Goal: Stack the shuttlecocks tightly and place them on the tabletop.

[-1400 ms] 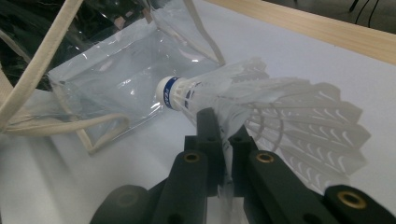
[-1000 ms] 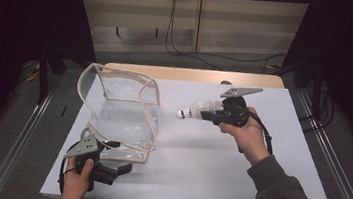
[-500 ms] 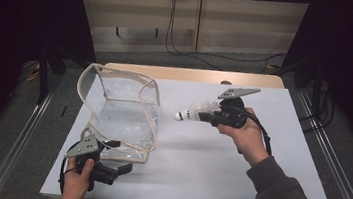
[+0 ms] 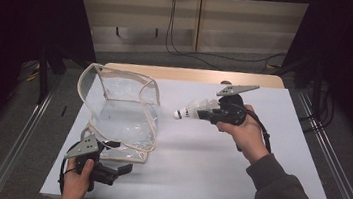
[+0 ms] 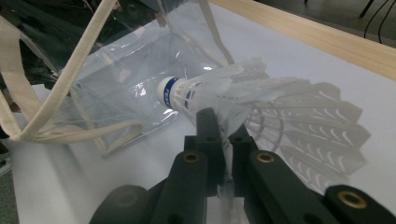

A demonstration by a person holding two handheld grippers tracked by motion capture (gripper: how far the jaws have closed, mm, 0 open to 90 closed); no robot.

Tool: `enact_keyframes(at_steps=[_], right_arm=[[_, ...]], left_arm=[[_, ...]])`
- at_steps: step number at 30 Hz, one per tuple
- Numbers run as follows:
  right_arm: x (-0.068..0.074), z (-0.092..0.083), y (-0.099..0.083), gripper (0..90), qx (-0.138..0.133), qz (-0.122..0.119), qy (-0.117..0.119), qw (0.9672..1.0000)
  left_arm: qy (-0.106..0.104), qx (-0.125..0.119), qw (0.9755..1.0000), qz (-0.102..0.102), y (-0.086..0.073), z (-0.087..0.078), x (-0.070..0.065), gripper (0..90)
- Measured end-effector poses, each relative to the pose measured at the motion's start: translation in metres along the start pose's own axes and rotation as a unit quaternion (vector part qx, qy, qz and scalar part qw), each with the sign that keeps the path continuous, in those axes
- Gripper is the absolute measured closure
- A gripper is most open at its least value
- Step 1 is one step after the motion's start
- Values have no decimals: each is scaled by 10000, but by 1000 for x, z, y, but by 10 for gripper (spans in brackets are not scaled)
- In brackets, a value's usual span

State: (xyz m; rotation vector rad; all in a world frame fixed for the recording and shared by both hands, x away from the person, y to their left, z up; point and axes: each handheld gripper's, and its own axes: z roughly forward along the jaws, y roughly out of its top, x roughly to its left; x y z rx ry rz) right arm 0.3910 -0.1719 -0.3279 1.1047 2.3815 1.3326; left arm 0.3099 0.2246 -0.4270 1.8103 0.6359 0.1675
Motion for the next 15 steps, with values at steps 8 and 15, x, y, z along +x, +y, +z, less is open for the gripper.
enact_keyframes(at_steps=[8,15], right_arm=[[3,0,6,882,34,-85,53,9999],[5,2,8,883,46,-102,94,9999]], left_arm=[[1,-9,10000,-8,0,0,0,15],[0,-17,10000,-1,-1,0,0,12]])
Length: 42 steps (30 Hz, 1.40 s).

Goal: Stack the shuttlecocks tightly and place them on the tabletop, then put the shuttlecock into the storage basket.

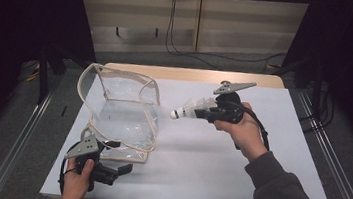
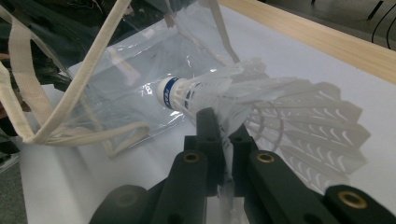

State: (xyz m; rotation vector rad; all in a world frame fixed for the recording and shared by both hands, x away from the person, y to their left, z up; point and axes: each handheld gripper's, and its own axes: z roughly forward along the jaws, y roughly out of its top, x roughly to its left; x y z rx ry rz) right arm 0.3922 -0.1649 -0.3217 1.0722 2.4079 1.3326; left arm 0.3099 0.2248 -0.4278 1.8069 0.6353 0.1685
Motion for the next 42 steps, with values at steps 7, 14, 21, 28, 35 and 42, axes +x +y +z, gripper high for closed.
enact_keyframes(at_steps=[7,14,21,28,35,42], right_arm=[[2,-2,7,883,-18,-48,18,10000],[4,-2,15,882,0,-66,38,10000],[4,0,24,882,-5,-92,55,9999],[7,0,39,881,-42,-145,80,9999],[12,3,47,881,-28,-219,46,9997],[14,3,55,880,-37,-226,15,9997]], left_arm=[[-10,-21,10000,-18,-1,-1,0,15],[-8,-12,10000,-12,-1,-1,0,19],[-35,-46,10000,-23,-1,-1,1,15],[-33,-25,10000,-28,-1,-1,1,16],[-33,-25,10000,-4,-1,-1,1,14],[-27,-34,10000,-30,-1,-1,0,15]])
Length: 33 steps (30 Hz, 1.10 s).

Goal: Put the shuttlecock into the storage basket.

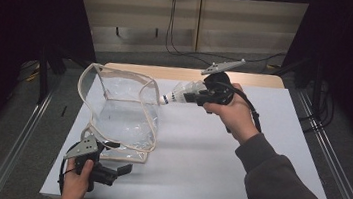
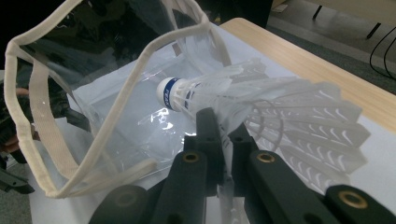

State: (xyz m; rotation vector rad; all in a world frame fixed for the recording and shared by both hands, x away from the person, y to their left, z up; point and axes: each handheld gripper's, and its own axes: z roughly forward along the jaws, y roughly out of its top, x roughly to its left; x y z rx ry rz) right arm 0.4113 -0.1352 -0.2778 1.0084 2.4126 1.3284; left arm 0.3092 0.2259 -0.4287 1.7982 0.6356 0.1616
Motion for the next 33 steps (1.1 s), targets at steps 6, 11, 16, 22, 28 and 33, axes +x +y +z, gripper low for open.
enact_keyframes(at_steps=[6,11,16,22,28,33], right_arm=[[4,0,12,880,-84,-30,49,9999],[10,4,20,879,-105,-112,78,9999],[18,9,26,879,-111,-153,156,9997],[26,13,34,879,-105,-227,214,9995],[32,16,41,879,-73,-320,211,9992],[34,19,44,879,-58,-349,230,9991]], left_arm=[[8,5,10000,7,0,-1,0,18],[8,8,10000,40,0,-2,0,18],[-2,-18,10000,22,0,-2,0,18],[42,-19,10000,38,0,-3,-1,18],[37,-22,10000,30,-1,-3,-1,18],[35,-32,10000,10,-1,-4,-1,18]])
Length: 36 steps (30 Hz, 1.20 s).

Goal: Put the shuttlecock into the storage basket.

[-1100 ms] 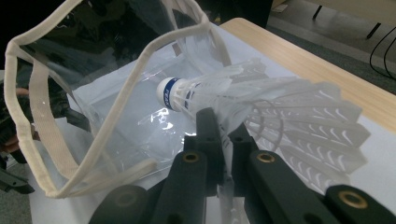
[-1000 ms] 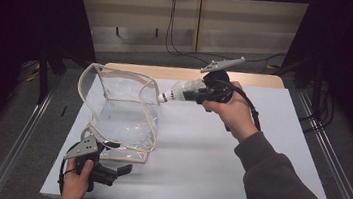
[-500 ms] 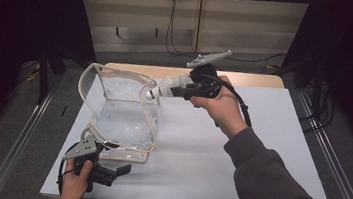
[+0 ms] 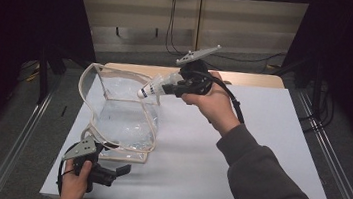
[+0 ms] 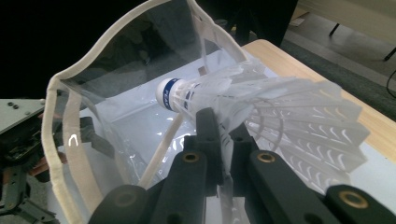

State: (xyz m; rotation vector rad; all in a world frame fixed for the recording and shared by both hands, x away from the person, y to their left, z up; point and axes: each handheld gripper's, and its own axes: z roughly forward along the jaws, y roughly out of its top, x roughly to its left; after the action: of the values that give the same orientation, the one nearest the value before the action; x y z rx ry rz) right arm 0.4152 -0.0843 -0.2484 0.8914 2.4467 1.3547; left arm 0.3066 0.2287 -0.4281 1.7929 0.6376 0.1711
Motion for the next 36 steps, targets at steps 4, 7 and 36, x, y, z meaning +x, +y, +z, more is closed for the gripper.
enact_keyframes(at_steps=[4,7,36], right_arm=[[1,2,2,879,3,16,-19,10000],[3,4,4,878,24,-34,7,10000],[25,27,20,877,40,-263,200,9994]], left_arm=[[9,-4,10000,4,0,0,0,18],[23,11,10000,51,0,-1,0,18],[40,-12,10000,-3,0,-1,-1,16]])
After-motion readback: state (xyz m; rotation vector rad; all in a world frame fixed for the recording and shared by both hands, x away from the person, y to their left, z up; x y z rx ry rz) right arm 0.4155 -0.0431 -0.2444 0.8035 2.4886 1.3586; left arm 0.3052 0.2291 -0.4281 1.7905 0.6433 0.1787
